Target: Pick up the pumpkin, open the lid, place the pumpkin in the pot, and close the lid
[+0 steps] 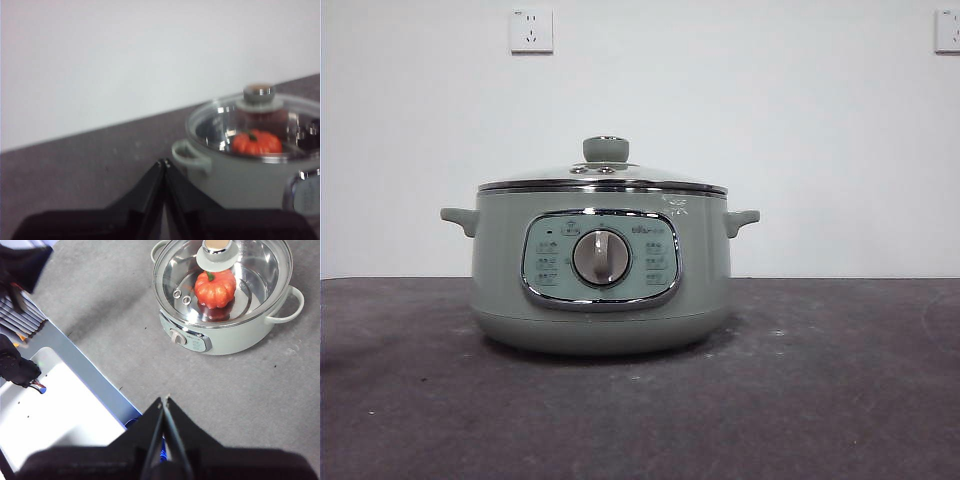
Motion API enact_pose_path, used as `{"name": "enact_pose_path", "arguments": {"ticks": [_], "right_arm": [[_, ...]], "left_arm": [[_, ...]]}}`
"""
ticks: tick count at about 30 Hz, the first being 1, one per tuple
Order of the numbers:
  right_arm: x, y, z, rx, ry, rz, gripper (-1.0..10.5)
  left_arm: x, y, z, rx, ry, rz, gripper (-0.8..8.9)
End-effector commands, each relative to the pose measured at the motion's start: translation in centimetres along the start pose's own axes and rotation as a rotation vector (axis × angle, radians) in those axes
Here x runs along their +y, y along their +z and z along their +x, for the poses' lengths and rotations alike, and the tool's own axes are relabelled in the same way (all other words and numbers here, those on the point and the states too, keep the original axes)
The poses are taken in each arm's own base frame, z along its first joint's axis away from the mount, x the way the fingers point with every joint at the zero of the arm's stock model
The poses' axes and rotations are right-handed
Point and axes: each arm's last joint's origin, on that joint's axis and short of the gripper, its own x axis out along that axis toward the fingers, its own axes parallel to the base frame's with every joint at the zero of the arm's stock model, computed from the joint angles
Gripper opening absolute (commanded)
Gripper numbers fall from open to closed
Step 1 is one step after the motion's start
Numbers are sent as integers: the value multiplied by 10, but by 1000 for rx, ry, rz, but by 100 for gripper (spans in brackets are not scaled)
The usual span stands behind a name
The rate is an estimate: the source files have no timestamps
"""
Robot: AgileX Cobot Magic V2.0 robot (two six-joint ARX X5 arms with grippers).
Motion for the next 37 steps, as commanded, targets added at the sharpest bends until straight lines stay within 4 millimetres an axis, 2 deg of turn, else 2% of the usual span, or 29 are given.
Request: {"name": "enact_pose_path", "arguments": {"ticks": [1, 8, 18, 37], "right_arm": [[0, -2, -1, 14, 3, 8, 0], [1, -2, -1, 13, 3, 8, 0], [1, -2, -1, 13, 3, 8, 0], [1, -2, -1, 13, 3, 8, 0]], "left_arm": [[-1, -16, 0, 12, 12, -23, -4], [-4, -48, -1, 31, 81, -32, -4], [-7, -78, 1, 147, 67, -97, -4], [-7, -80, 1, 165, 65, -110, -4]]}}
